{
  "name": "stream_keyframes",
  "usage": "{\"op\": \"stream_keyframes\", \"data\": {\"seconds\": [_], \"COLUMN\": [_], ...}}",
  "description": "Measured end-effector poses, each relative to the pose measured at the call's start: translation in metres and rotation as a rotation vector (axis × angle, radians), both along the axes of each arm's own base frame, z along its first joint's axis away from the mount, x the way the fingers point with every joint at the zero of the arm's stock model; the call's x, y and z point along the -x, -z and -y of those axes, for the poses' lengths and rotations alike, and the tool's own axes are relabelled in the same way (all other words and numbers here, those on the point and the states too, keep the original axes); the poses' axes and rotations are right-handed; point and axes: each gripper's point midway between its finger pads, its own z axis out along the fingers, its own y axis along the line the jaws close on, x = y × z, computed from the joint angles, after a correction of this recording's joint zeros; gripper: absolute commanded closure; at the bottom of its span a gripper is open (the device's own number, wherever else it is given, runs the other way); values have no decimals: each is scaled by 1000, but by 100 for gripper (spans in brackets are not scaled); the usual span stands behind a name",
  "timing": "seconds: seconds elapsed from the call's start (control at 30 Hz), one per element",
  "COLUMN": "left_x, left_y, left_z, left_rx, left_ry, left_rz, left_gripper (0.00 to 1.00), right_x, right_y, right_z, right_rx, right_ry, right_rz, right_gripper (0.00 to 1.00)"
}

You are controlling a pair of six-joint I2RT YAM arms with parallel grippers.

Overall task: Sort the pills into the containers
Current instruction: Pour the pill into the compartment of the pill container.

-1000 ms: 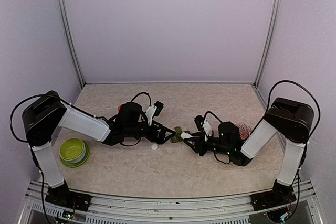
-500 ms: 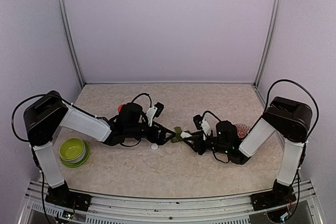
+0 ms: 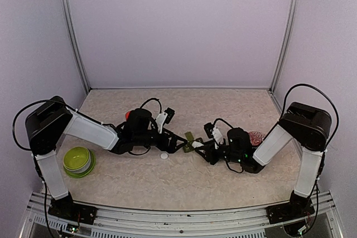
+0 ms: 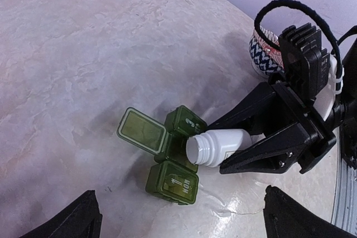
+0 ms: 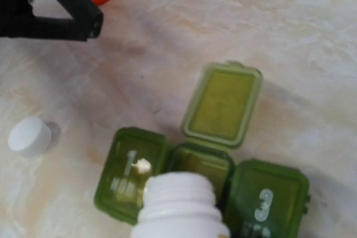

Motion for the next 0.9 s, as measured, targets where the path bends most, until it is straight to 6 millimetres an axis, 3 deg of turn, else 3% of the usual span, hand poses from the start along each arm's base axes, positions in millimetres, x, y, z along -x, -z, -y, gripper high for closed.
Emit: {"op": "stream_keyframes", "data": {"seconds": [0.27,0.9], "left_x": [0,2], "left_y": [-1,3], "left_z": [1,2], "left_rx": [2,0], "left_ry": [1,14], "left_rz": [1,-10], "left_gripper": [1,1], "right_x": [2,-2], "right_y": [7,-1], "right_z": [2,0], "right_rx": [27,56], "right_ry": [1,3], "right_rz": [-28,-38], "right_gripper": [96,97]}}
